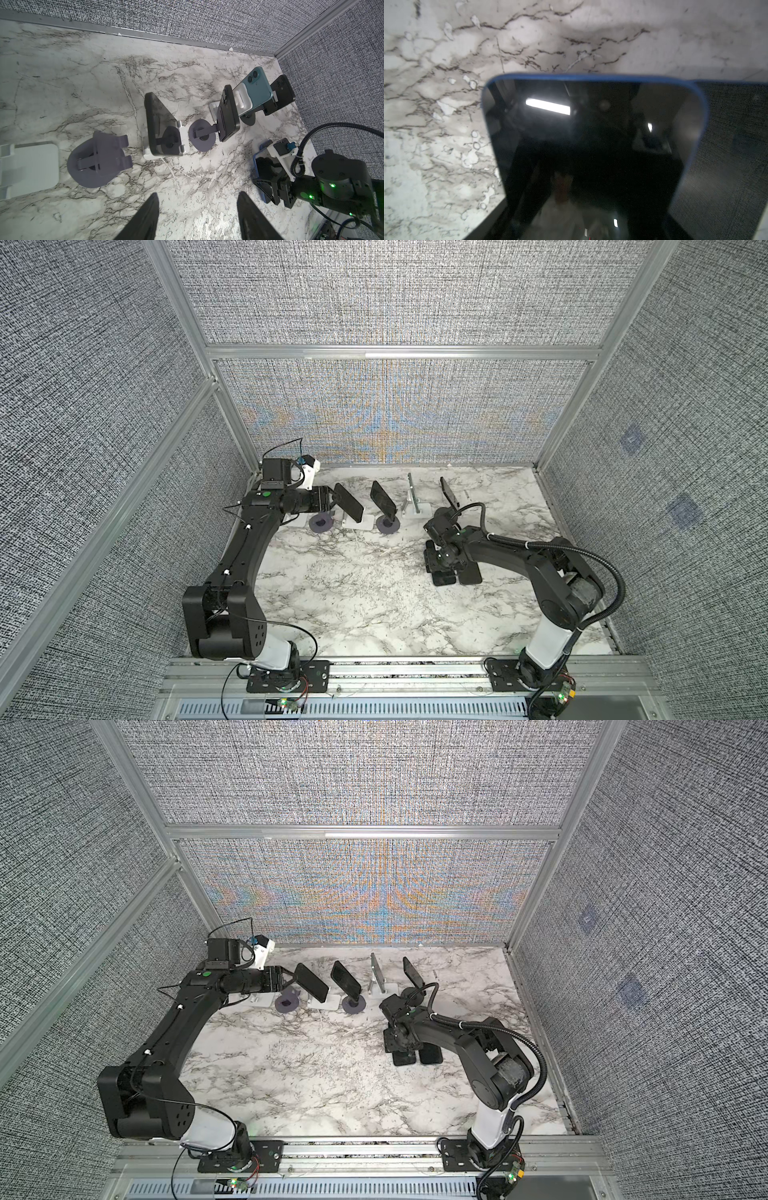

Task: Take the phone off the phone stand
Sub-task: 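Lower the phone with the right gripper flat beside the first phone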

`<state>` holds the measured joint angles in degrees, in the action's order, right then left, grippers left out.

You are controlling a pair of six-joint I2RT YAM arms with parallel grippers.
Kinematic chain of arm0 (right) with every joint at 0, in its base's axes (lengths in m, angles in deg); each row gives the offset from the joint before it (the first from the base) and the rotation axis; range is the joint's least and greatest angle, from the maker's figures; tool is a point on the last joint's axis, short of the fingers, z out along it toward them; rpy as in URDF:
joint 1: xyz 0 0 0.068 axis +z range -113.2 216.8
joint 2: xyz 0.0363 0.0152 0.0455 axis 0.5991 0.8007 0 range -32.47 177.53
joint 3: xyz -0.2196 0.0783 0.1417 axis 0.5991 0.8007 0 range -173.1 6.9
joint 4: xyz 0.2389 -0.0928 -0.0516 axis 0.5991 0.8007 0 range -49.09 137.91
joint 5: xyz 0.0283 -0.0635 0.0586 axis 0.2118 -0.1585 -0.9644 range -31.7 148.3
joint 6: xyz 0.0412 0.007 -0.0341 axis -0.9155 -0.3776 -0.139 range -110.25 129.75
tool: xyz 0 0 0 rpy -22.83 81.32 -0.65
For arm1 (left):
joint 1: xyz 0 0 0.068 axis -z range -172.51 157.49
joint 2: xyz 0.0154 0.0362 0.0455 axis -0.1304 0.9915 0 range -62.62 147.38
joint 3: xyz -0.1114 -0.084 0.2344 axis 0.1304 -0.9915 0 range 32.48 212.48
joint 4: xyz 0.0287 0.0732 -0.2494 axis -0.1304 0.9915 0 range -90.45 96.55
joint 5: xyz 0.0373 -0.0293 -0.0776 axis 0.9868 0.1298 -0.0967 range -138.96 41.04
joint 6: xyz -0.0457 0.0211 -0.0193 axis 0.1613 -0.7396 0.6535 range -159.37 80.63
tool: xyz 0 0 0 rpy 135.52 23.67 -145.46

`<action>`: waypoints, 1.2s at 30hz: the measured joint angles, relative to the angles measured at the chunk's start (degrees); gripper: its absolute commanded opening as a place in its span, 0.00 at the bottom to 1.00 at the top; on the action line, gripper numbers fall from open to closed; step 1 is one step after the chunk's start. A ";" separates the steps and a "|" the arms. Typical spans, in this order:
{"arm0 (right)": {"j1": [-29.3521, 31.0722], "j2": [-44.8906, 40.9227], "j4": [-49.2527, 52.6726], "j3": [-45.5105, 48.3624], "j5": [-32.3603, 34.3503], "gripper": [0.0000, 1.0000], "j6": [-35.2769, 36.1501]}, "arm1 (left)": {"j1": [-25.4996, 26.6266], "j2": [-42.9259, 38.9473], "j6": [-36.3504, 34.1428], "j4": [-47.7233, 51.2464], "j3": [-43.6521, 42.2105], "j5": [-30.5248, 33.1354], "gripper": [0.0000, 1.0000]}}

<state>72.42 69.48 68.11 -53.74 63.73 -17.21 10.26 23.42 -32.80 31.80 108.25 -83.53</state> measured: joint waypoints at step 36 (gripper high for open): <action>9.75 4.13 3.74 -7.58 -1.03 0.37 -5.90 | -0.72 -0.57 -0.52 -0.46 -0.04 -1.18 0.61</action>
<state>82.17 73.61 71.85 -61.33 62.70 -23.11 9.54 22.86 -33.32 31.34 108.21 -84.71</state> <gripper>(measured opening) 0.370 0.610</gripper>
